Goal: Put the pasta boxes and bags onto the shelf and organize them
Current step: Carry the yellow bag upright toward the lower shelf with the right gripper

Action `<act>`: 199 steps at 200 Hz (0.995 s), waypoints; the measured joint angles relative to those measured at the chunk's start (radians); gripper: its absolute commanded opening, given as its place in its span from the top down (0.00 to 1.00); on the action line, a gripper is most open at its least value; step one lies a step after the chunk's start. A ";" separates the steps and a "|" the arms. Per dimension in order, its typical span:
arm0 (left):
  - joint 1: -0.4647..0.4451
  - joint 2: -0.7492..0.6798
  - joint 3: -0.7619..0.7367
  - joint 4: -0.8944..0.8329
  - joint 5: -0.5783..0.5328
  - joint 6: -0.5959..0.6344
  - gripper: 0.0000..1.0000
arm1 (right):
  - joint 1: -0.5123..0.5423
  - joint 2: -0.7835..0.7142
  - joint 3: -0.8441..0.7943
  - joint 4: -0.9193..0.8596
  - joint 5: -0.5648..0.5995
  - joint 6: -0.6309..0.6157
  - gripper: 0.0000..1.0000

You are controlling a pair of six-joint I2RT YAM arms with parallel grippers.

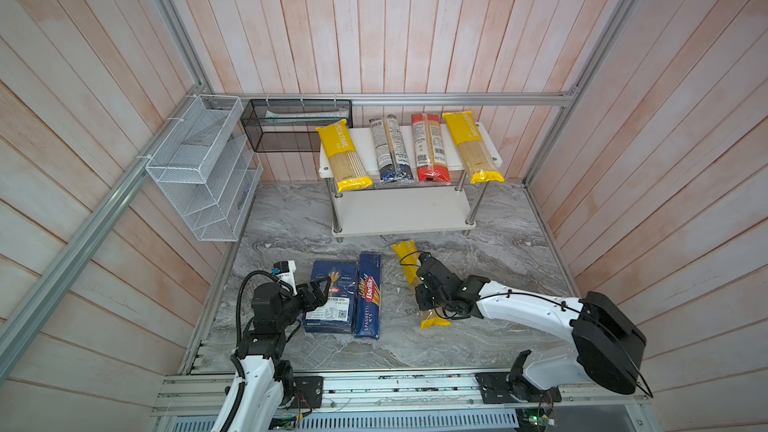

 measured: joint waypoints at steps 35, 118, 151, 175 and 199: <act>0.000 0.000 0.000 0.000 0.000 0.000 0.00 | -0.042 -0.110 -0.006 -0.005 0.011 -0.001 0.91; 0.000 0.000 0.000 0.000 0.000 0.000 0.00 | -0.183 -0.181 -0.004 -0.028 0.011 -0.062 0.93; 0.000 0.000 0.000 0.000 0.000 0.000 0.00 | -0.264 -0.179 0.006 -0.046 -0.011 -0.115 0.93; 0.000 0.000 0.000 0.000 0.000 0.000 0.00 | -0.325 -0.161 0.028 -0.052 -0.026 -0.151 0.93; 0.000 0.000 0.000 0.000 -0.001 0.000 0.00 | -0.371 -0.124 0.062 -0.049 -0.039 -0.185 0.93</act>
